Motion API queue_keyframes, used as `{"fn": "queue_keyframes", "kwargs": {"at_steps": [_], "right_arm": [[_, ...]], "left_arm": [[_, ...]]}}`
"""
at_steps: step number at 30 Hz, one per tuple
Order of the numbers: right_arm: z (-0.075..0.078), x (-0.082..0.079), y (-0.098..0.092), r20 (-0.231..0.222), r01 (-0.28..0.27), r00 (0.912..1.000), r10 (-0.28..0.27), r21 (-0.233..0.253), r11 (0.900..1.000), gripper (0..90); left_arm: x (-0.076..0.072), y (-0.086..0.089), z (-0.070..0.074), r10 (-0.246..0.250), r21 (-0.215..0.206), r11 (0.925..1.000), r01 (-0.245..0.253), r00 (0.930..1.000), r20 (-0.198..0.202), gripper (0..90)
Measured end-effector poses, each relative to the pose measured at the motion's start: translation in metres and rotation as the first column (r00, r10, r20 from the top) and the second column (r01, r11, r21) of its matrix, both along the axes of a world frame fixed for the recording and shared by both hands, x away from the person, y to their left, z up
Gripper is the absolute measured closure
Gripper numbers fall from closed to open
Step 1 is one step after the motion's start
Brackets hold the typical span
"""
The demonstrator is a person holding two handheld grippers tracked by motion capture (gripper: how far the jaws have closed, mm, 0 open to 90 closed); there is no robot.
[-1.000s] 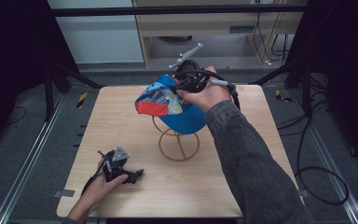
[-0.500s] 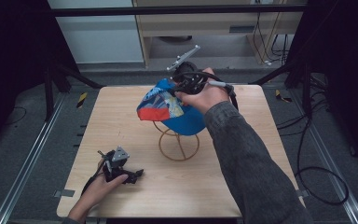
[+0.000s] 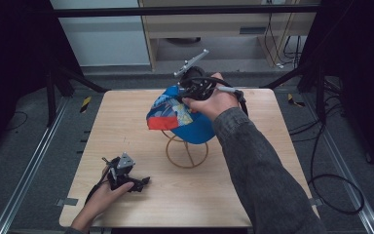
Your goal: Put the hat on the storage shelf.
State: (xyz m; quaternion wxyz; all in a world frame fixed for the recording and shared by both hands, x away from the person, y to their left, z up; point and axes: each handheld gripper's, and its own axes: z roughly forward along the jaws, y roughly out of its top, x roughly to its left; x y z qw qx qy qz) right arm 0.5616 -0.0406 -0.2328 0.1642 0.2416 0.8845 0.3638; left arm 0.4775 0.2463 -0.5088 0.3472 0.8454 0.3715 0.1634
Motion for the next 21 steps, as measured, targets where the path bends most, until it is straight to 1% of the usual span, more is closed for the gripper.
{"fn": "queue_keyframes", "kwargs": {"at_steps": [2,5,10,15,19,20,21], "right_arm": [[0.0012,-0.0006,-0.0003,0.001,0.000,1.0000,0.000,-0.009,1.000,87.3],[0.0005,0.0001,0.0001,-0.006,0.002,1.0000,-0.002,-0.010,1.000,86.1],[0.0001,0.0004,0.0017,-0.003,0.001,1.0000,-0.001,-0.012,1.000,85.0],[-0.0002,-0.0008,0.0015,0.005,0.008,1.0000,-0.008,-0.005,1.000,77.9],[-0.0023,-0.0021,0.0012,0.000,0.008,1.0000,-0.008,-0.004,1.000,74.5],[-0.0033,-0.0027,0.0012,0.002,0.008,1.0000,-0.008,0.000,1.000,72.0],[-0.0033,-0.0027,0.0012,0.002,0.008,1.0000,-0.008,0.000,1.000,72.0]], "left_arm": [[0.0000,0.0000,0.0000,0.000,0.000,1.0000,0.000,1.0000,0.000,0.0],[0.0000,0.0000,0.0000,0.001,-0.001,1.0000,-0.001,1.0000,0.000,0.0],[0.0000,0.0000,0.0000,0.001,0.000,1.0000,-0.001,1.0000,0.001,0.0],[0.0000,0.0000,0.0000,0.001,0.000,1.0000,-0.001,1.0000,0.001,0.0],[0.0000,0.0000,0.0000,0.001,0.000,1.0000,-0.001,1.0000,0.001,0.0],[0.0000,0.0000,0.0000,0.001,0.000,1.0000,-0.001,1.0000,0.001,0.0],[0.0000,0.0000,0.0000,0.001,0.000,1.0000,-0.001,1.0000,0.001,0.0]]}}
